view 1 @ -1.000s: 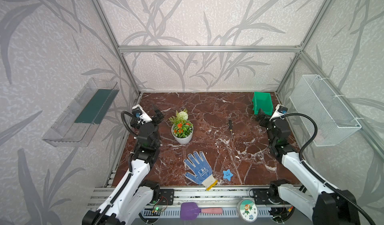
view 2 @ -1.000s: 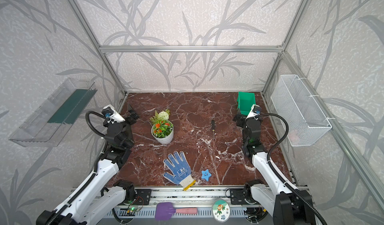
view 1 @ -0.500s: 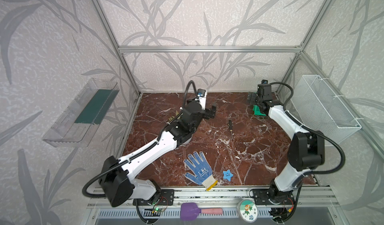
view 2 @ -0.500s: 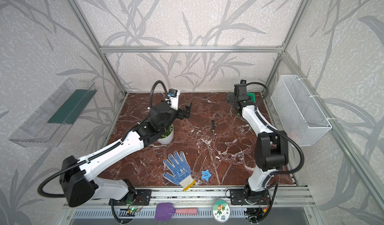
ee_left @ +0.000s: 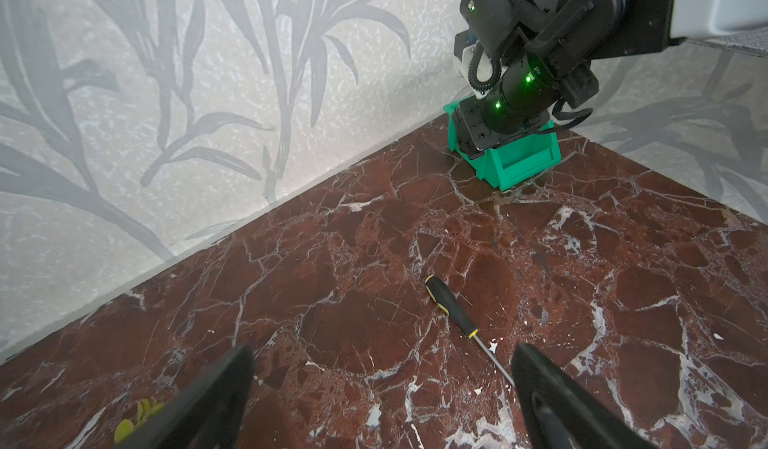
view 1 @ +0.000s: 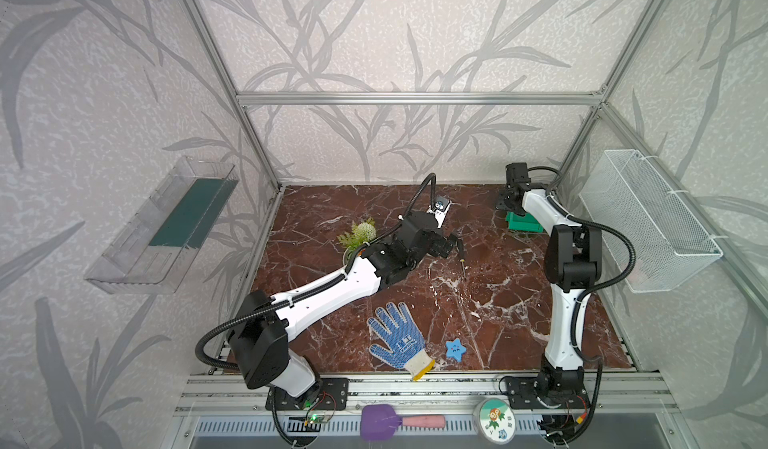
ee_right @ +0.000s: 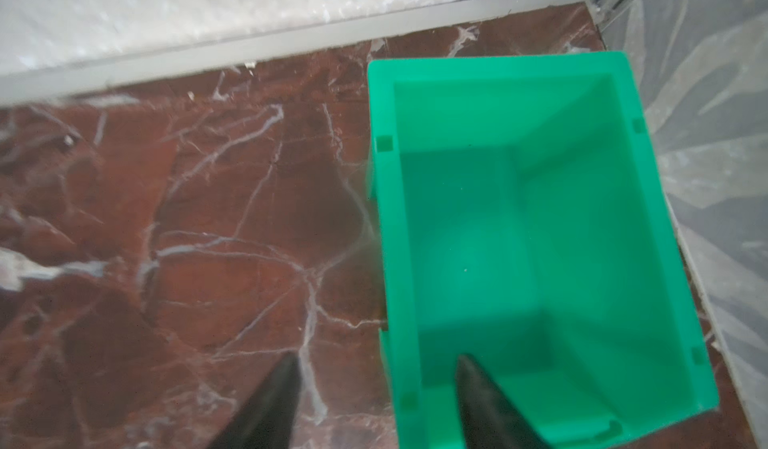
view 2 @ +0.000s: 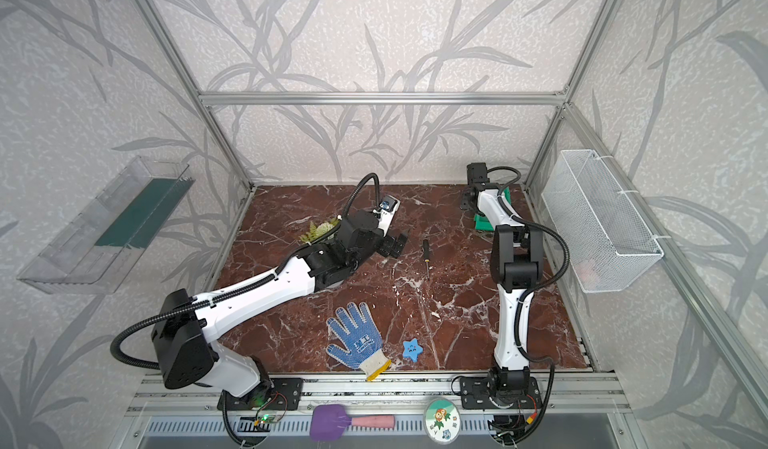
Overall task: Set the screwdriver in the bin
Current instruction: 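Reach the right gripper to the green bin while the left arm moves toward mid-table, then grasp the green bin with the right gripper and drag it toward the screwdriver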
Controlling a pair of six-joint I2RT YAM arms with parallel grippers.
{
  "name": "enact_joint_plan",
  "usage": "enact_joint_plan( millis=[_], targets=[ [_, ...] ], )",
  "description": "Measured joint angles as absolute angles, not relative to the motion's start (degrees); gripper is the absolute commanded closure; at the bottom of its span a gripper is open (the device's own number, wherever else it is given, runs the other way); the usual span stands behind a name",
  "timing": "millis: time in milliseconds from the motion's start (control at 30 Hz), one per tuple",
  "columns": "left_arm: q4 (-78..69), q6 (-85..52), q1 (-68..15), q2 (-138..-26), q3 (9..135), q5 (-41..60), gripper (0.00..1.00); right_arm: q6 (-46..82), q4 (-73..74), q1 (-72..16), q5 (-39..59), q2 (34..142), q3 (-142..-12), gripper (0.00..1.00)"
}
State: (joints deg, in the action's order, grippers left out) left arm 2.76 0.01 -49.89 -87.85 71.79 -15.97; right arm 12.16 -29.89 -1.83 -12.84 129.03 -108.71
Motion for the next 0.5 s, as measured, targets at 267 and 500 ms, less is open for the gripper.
enact_joint_plan(
  millis=[267, 500],
  targets=[
    [4.0, -5.0, -49.9, -87.8, 68.2, -15.4, 0.01, 11.6, -33.8, -0.6, -11.1, 132.0, -110.6, 1.00],
    [6.6, -9.5, -49.9, -85.1, 65.5, -15.0, 0.01, 11.9, -34.7, -3.2, -7.8, 122.3, -99.9, 1.00]
  ],
)
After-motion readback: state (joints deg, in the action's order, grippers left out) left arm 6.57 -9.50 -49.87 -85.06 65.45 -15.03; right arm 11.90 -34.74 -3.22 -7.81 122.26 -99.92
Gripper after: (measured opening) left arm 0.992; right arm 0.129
